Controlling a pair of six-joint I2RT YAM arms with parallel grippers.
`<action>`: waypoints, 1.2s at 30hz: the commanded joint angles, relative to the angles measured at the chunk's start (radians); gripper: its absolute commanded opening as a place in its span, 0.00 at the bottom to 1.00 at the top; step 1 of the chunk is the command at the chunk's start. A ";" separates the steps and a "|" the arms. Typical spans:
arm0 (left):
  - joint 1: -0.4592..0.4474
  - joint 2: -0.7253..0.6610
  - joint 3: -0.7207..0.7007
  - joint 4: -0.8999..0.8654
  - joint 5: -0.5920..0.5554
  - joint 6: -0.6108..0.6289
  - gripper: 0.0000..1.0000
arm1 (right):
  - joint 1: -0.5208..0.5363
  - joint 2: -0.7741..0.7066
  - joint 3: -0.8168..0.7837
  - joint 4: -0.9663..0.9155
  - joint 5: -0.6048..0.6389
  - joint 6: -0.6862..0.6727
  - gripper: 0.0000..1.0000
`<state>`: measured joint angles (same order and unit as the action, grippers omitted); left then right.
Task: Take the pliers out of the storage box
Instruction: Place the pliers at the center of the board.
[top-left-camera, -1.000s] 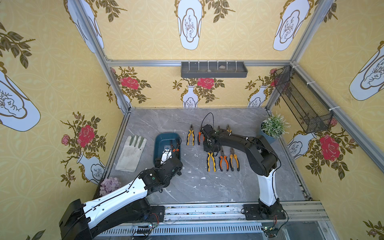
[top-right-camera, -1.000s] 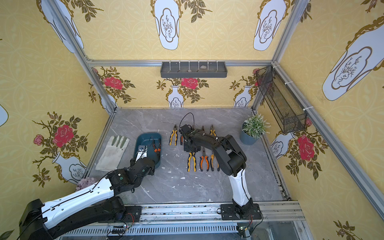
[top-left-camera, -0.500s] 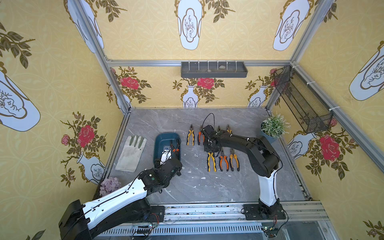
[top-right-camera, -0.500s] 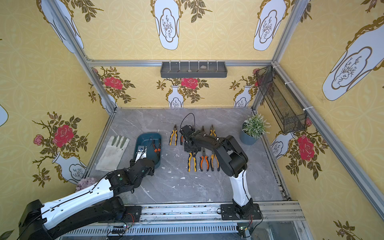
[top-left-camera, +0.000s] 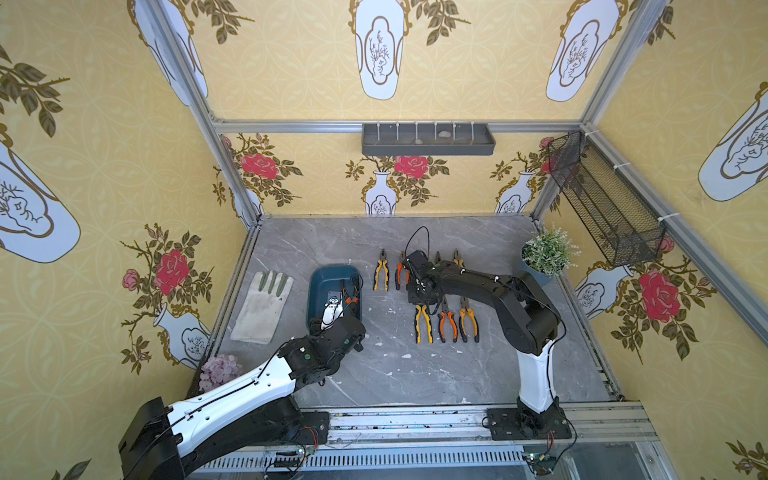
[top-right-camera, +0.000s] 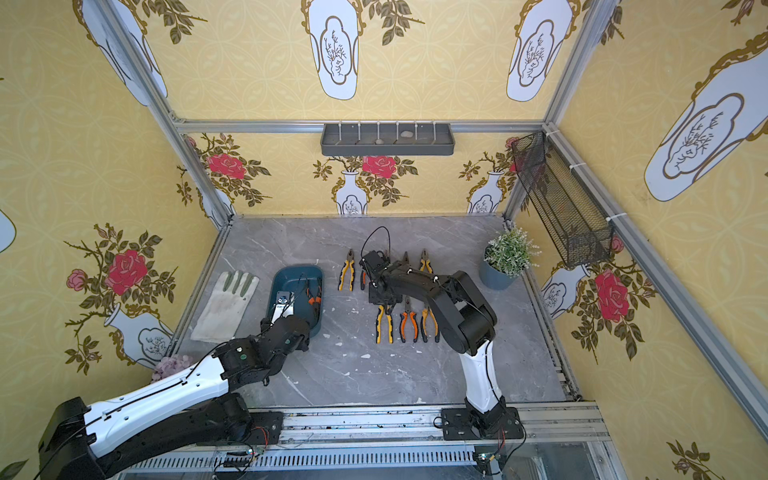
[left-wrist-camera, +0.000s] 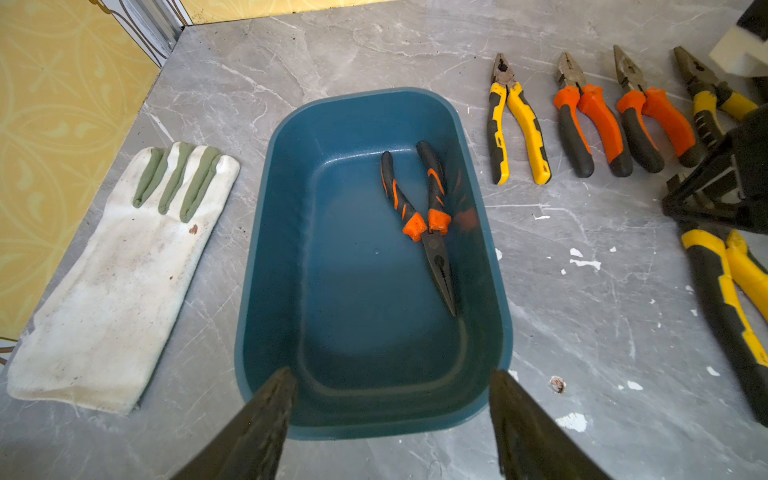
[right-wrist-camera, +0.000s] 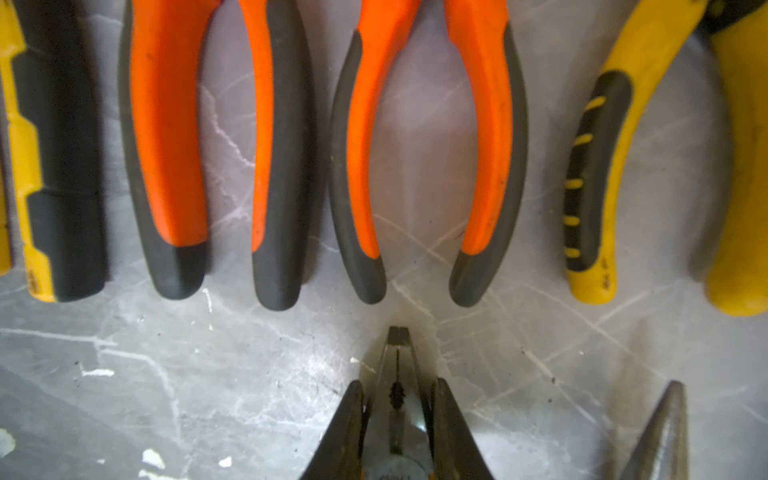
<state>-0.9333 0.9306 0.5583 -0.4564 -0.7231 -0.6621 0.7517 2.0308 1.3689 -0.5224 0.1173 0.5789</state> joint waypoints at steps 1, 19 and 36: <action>0.001 0.002 0.003 0.012 0.005 -0.001 0.76 | -0.001 0.007 -0.022 -0.092 -0.016 0.023 0.26; 0.008 0.019 0.018 0.007 0.013 0.014 0.76 | 0.009 -0.067 0.024 -0.142 0.044 0.017 0.38; 0.073 0.131 0.083 -0.001 0.085 0.018 0.77 | 0.029 -0.622 -0.292 0.126 0.006 -0.048 0.41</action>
<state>-0.8875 1.0225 0.6201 -0.4538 -0.6781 -0.6510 0.7750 1.4517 1.1355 -0.4797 0.1112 0.5480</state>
